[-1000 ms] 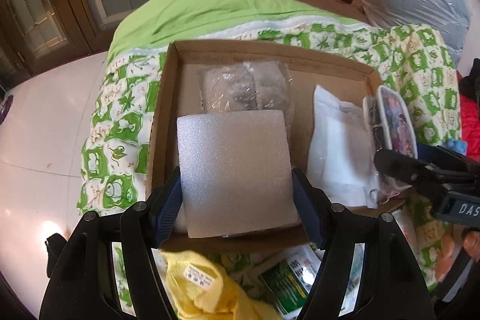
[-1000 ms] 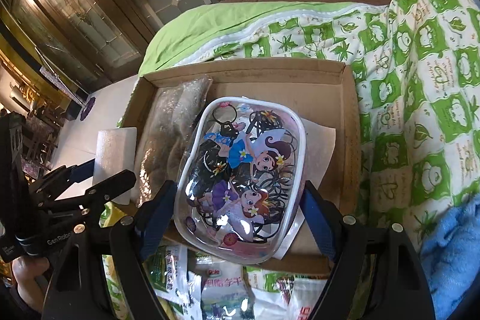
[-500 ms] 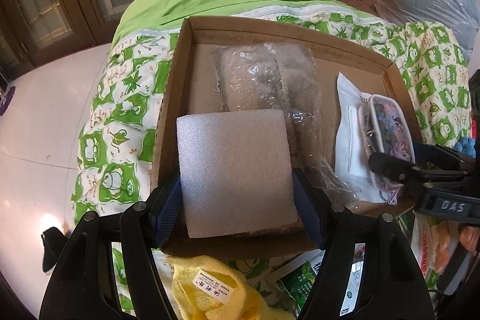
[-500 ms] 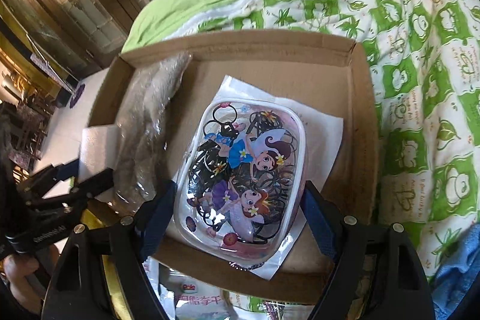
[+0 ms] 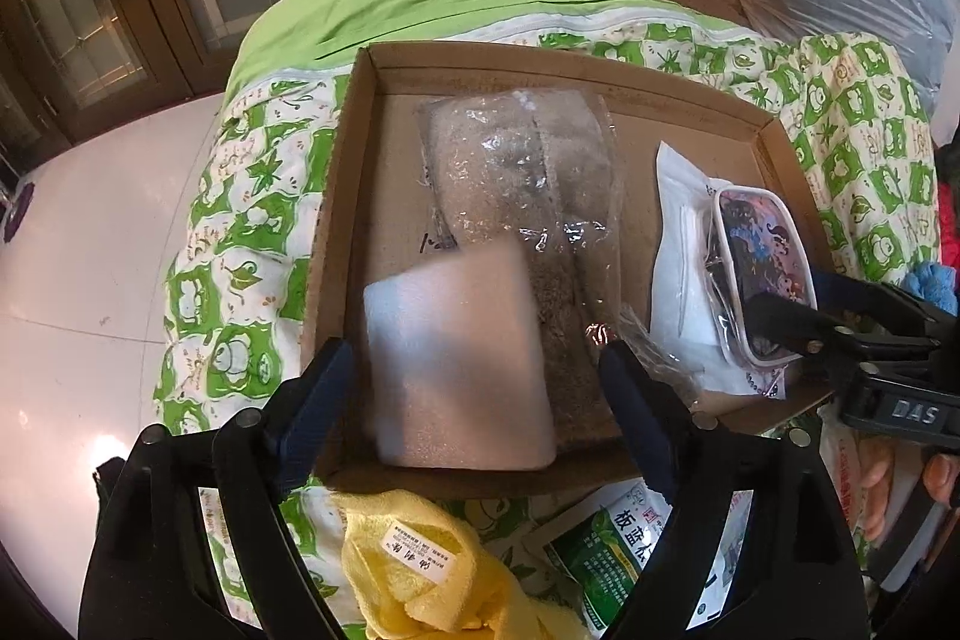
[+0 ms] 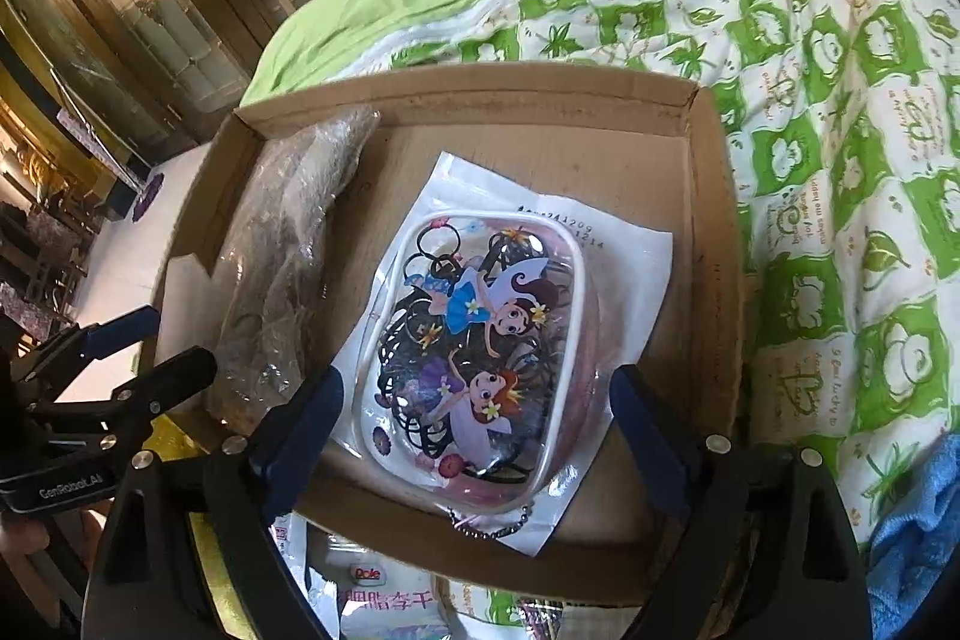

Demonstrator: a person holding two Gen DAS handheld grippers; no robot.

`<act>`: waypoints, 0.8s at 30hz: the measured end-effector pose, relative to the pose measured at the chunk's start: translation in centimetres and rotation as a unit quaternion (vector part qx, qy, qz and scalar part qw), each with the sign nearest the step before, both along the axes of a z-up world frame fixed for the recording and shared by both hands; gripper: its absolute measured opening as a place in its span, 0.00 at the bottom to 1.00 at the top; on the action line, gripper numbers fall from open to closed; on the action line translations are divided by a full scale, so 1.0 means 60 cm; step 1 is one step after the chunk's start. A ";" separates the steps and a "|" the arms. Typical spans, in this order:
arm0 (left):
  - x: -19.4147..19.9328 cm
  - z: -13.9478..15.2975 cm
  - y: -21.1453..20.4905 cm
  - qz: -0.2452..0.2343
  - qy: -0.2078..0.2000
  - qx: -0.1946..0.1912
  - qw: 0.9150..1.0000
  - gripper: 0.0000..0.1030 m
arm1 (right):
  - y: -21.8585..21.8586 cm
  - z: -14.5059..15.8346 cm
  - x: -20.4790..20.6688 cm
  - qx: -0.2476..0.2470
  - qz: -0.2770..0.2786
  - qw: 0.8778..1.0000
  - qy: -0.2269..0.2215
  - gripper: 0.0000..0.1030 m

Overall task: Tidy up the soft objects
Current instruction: 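Place the pink case in the box while the left tool lowers the foam sheet inside, then grasp the yellow towel with the left tool while the right tool grasps the white red-lettered packet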

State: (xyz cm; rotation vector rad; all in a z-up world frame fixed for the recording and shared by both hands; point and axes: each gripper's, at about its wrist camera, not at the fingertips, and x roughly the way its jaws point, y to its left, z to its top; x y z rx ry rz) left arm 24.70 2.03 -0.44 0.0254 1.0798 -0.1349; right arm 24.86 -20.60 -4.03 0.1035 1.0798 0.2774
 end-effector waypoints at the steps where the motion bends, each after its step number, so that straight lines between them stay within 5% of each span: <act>1: -0.002 0.003 0.001 0.001 -0.002 0.001 1.000 0.82 | -0.002 0.005 -0.005 0.000 -0.002 1.000 -0.006 0.88; 12: -0.101 0.046 0.036 0.024 -0.018 -0.023 0.999 0.82 | -0.031 0.033 -0.088 -0.007 -0.003 1.000 -0.025 0.89; 24: -0.253 0.006 0.049 0.064 0.004 -0.068 0.996 0.82 | -0.015 0.004 -0.159 -0.005 0.024 0.999 0.024 0.89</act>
